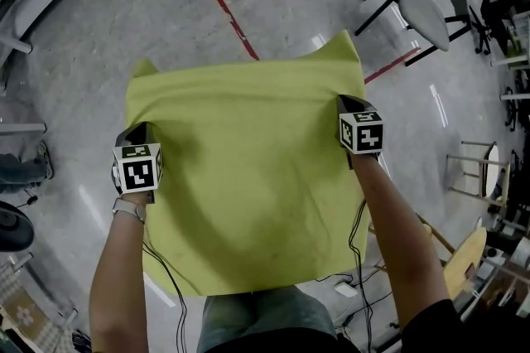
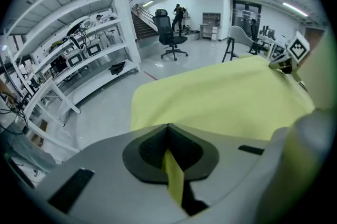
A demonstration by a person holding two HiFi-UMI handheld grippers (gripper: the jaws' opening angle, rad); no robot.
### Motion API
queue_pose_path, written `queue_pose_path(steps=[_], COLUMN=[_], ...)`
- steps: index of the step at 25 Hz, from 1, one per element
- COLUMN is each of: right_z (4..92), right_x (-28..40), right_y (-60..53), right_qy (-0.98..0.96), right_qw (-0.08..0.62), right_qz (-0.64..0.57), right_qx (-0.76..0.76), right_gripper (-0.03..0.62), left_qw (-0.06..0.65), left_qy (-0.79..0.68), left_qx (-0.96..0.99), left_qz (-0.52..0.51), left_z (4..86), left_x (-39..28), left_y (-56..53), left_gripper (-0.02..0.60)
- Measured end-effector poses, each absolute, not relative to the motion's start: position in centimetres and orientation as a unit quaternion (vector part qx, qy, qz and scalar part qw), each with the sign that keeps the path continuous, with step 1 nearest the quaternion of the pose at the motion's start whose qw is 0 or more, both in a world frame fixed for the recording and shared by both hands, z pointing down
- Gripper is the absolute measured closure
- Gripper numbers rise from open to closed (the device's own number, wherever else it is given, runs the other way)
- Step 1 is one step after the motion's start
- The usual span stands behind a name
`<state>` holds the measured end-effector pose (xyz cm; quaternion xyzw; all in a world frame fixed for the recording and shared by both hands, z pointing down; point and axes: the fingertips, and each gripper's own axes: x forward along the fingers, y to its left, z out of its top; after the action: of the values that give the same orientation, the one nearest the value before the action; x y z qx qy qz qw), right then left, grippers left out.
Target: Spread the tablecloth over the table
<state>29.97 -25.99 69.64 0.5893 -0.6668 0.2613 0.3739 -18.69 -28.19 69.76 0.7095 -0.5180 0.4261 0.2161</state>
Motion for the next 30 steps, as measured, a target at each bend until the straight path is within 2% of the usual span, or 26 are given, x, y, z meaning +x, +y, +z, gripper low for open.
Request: queue_pose_path(steps=[11,16,17,19,21,23,25,30], right_z=[69.4,69.4,69.1,68.4,67.8,67.6,67.6,67.5], right_x=[30.4,30.7,30.8,31.2,31.4,31.3,31.1,30.3], right_y=[-30.4,-31.6,-31.6,-31.5,-30.7,-29.5,-28.0,-23.9], right_qy=[-0.658,-0.661,-0.663,-0.665,-0.666,-0.668,-0.672,-0.681], right_qw=[0.361,0.356,0.346,0.316,0.298,0.304,0.313,0.320], right_qz=[0.259,0.265,0.266,0.268,0.272,0.272,0.270,0.274], right_qx=[0.608,0.604,0.608,0.621,0.627,0.623,0.615,0.599], right_gripper=[0.583,0.582,0.571,0.481,0.474,0.474,0.474,0.474], left_qw=[0.210,0.276,0.286,0.283,0.266,0.252,0.250,0.266], left_qy=[-0.529,-0.519,-0.524,-0.535,-0.532,-0.522,-0.511,-0.493], left_qx=[0.726,0.730,0.729,0.731,0.738,0.745,0.749,0.744], left_qz=[0.386,0.349,0.334,0.314,0.318,0.330,0.339,0.365], left_z=[69.5,69.3,68.8,67.7,66.7,66.3,66.3,67.3], left_x=[-18.3,-18.5,-18.7,-18.9,-18.7,-18.3,-18.2,-18.7], left_y=[-33.6,-34.4,-34.5,-34.3,-33.6,-32.3,-30.6,-25.1], left_gripper=[0.571,0.569,0.569,0.568,0.566,0.531,0.439,0.417])
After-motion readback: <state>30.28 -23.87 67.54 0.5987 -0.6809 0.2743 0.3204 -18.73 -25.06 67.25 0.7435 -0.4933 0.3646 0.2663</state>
